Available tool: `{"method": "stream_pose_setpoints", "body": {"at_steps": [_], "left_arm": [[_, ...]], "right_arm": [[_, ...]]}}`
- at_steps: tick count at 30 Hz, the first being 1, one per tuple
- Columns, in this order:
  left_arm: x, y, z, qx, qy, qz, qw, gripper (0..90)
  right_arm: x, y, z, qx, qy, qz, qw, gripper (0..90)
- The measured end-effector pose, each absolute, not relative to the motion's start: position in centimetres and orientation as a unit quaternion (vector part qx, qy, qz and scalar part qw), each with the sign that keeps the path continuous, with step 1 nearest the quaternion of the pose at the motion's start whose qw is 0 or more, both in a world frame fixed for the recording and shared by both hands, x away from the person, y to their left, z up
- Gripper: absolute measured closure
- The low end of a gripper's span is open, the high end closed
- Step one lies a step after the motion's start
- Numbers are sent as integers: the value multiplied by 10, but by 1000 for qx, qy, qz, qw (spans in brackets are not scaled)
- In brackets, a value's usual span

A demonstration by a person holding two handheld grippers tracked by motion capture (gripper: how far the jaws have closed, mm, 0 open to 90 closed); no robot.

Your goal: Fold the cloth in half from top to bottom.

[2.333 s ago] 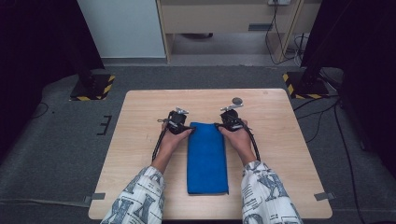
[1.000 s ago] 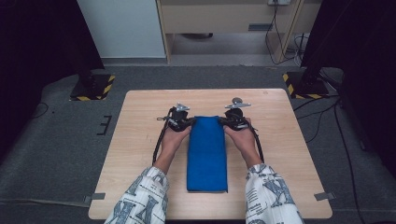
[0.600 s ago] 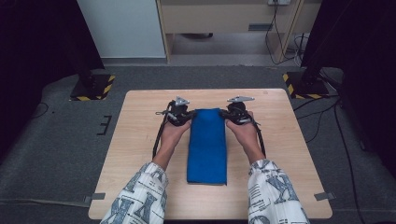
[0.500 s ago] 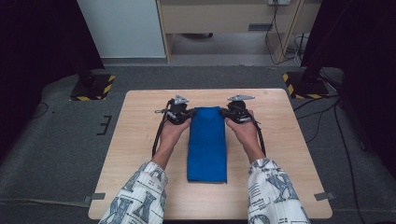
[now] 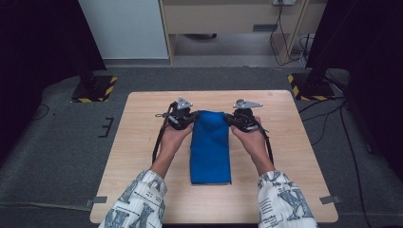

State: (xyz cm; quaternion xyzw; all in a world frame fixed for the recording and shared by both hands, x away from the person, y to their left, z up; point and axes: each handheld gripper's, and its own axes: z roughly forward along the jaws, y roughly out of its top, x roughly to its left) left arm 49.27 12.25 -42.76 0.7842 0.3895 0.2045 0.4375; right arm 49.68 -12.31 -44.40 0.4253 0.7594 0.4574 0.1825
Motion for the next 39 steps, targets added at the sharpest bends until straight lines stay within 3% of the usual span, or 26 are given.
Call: {"method": "stream_pose_setpoints", "body": {"at_steps": [20,39], "left_arm": [[457,124,-429,795,374,211,429,853],[427,136,-442,783,388,200,443,848]], "right_arm": [[453,-131,-445,383,773,473,179,843],[434,-133,-451,349,783,491,154,843]]}}
